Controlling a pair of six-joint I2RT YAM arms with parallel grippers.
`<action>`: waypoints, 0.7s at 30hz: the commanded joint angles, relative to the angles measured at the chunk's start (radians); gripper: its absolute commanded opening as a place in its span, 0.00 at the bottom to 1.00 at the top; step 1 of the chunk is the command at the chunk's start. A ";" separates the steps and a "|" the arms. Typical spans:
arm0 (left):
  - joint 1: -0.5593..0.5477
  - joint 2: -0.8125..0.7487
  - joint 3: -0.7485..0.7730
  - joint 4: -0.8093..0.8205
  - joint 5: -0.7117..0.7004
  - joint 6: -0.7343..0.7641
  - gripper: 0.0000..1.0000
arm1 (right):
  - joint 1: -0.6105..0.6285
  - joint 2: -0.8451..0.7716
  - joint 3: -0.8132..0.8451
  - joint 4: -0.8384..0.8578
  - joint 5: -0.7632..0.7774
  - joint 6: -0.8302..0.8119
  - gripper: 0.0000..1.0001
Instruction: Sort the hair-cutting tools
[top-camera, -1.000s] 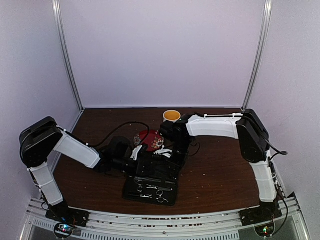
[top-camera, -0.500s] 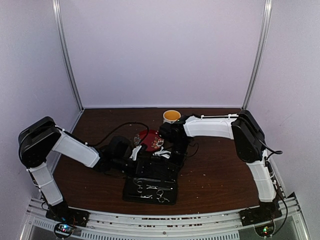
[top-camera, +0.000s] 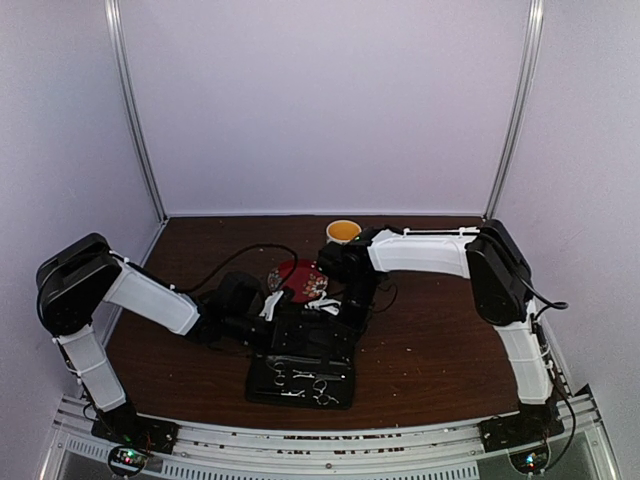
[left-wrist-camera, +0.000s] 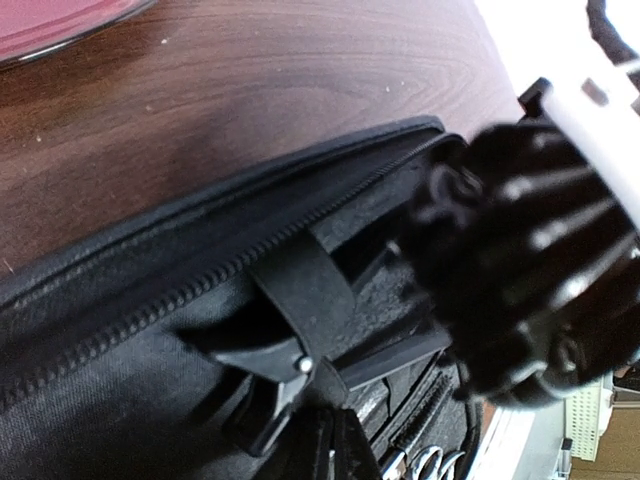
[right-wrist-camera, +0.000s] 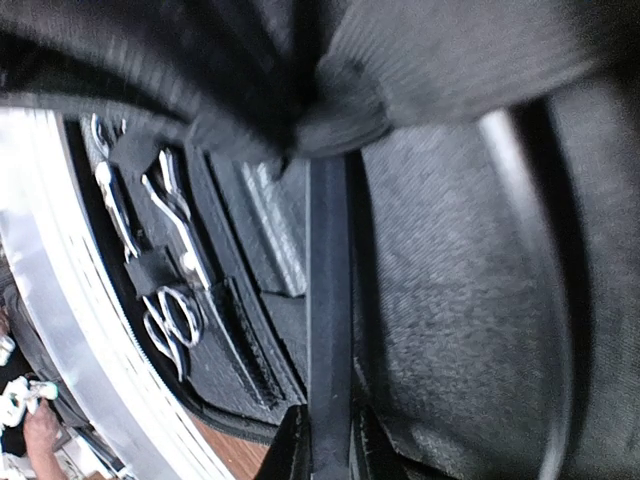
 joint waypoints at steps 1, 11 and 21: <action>-0.009 -0.039 0.026 0.089 0.026 0.016 0.00 | -0.003 0.058 0.081 -0.019 -0.025 0.005 0.00; -0.018 -0.047 0.020 0.126 0.029 0.017 0.00 | 0.010 0.146 0.194 -0.063 -0.044 0.004 0.01; -0.020 -0.113 0.015 0.029 -0.068 0.062 0.00 | 0.011 0.121 0.142 -0.101 -0.077 -0.044 0.01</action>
